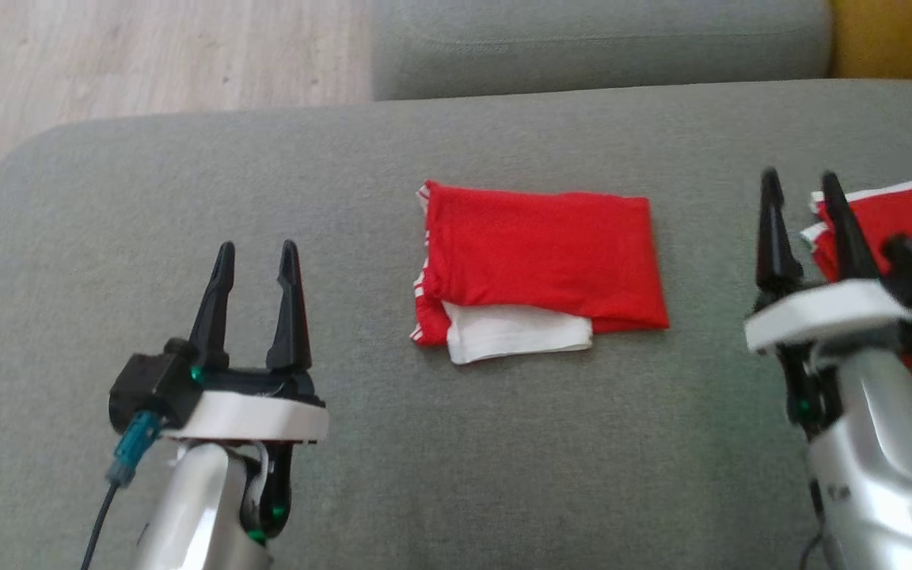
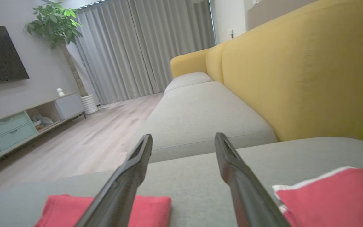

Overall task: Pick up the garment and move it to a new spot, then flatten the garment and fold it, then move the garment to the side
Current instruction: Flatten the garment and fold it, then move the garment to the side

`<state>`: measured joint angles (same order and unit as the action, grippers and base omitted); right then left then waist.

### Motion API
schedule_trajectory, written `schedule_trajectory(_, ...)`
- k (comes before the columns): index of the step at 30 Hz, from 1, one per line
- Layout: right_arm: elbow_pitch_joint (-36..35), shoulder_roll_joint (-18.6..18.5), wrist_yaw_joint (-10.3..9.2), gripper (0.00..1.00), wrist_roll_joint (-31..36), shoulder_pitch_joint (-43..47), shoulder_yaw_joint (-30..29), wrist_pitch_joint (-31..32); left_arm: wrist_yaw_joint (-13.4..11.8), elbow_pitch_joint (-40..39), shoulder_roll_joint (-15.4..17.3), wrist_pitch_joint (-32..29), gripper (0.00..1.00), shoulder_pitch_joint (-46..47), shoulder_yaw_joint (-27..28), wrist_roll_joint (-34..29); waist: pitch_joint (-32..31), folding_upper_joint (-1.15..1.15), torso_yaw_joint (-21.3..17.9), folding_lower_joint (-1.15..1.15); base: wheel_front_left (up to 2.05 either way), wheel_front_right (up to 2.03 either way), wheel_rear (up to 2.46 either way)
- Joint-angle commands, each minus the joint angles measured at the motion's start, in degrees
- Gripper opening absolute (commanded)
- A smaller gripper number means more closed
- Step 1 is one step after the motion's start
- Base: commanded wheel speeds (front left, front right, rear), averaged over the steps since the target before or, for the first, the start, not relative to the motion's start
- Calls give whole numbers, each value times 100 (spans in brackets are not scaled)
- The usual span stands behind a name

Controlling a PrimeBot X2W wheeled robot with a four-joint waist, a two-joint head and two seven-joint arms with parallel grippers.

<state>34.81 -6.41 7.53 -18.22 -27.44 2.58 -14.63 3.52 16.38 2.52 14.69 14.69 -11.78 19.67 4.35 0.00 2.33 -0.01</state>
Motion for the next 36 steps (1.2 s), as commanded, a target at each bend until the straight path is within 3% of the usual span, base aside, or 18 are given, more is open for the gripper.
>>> schedule_trajectory(1,-428,36,-4,100,269,120,-110,-36,-23,-211,51,30,100,41,248,13,-98,0,-144,1,0,0,0)
schedule_trajectory(9,-1564,304,-4,100,1055,1484,-592,-37,-24,-220,40,30,100,-417,426,80,-241,0,-326,1,0,0,0)
schedule_trajectory(17,-1829,350,-4,100,754,1963,-537,-37,-31,-245,37,30,100,-556,366,154,-240,0,-318,1,0,0,0)
schedule_trajectory(27,-1865,352,-4,100,805,1759,-530,-33,-22,-303,36,30,100,-363,263,130,31,0,-207,1,0,0,0)
schedule_trajectory(36,-1200,353,-4,100,881,785,-418,488,3,-320,36,30,100,6,78,113,665,0,113,1,0,0,0)
